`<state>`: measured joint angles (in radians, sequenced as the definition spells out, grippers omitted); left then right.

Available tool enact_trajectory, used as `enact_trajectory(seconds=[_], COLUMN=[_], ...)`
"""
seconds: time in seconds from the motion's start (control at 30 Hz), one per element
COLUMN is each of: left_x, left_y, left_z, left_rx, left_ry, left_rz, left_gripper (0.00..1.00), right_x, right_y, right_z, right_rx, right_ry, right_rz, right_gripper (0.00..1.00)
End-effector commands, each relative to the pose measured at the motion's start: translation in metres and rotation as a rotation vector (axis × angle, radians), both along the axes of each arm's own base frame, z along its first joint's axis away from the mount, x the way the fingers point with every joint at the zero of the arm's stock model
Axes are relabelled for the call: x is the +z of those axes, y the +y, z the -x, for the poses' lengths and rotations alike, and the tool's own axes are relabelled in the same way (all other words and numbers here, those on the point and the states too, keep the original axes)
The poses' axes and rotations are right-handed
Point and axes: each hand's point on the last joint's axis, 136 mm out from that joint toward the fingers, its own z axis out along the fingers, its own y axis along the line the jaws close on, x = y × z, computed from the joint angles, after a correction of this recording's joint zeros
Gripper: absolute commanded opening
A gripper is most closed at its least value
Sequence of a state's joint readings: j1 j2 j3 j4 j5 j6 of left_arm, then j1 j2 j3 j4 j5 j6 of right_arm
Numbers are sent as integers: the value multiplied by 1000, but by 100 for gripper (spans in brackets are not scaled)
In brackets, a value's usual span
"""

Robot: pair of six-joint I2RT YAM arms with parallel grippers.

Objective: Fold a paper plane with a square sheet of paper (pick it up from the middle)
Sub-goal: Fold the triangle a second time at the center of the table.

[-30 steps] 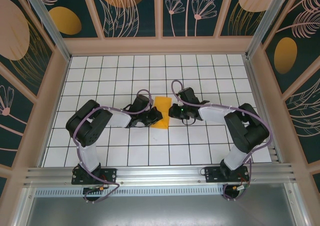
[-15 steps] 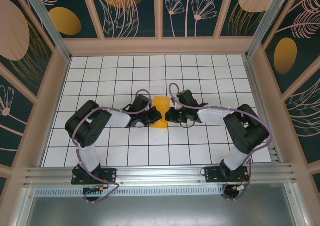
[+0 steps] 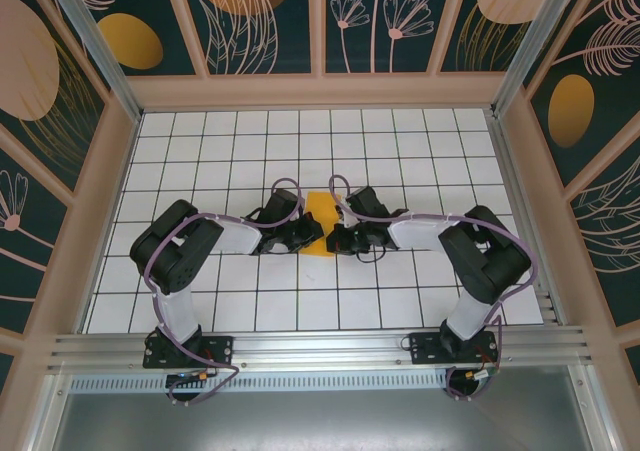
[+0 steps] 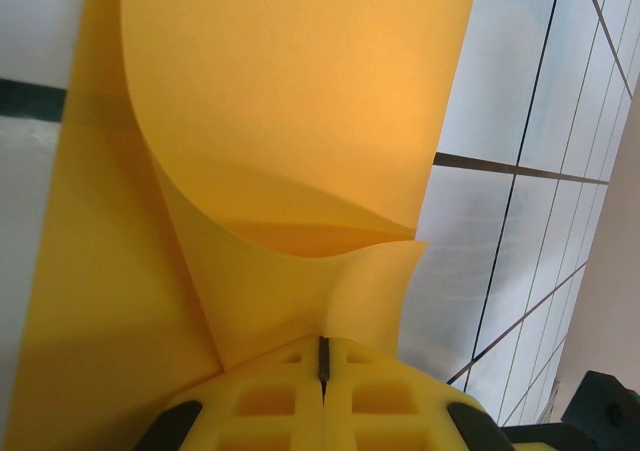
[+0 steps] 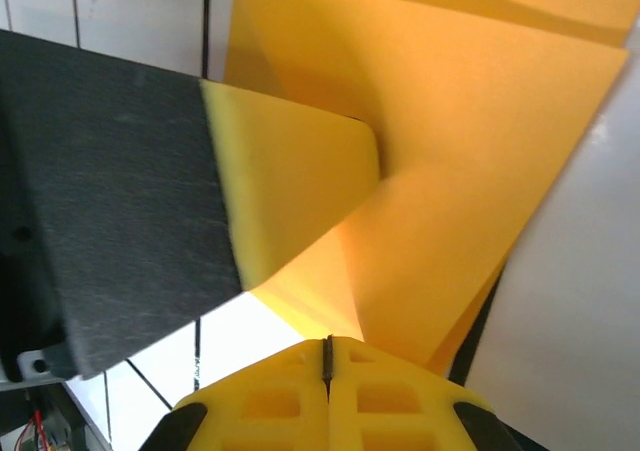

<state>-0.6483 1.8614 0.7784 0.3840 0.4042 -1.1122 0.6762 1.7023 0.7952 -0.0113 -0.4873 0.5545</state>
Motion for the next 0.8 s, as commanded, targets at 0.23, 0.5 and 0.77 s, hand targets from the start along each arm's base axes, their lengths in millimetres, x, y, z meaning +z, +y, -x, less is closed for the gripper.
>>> enact_trajectory(seconds=[0.23,0.5,0.77], left_x=[-21,-22,-20], left_y=[20,21,20], left_z=[9,9,9], left_rx=[47,50,47], left_ry=[57,58,54], left_rz=[-100,-102,-97], left_gripper=[6,6,6], right_x=[-28,-25,5], right_y=[-16,-21,-4], right_z=[15,14,-1], right_rx=[11,4,1], right_ry=[58,43,-35], right_rz=[96,126,28], right_gripper=[5,5,6])
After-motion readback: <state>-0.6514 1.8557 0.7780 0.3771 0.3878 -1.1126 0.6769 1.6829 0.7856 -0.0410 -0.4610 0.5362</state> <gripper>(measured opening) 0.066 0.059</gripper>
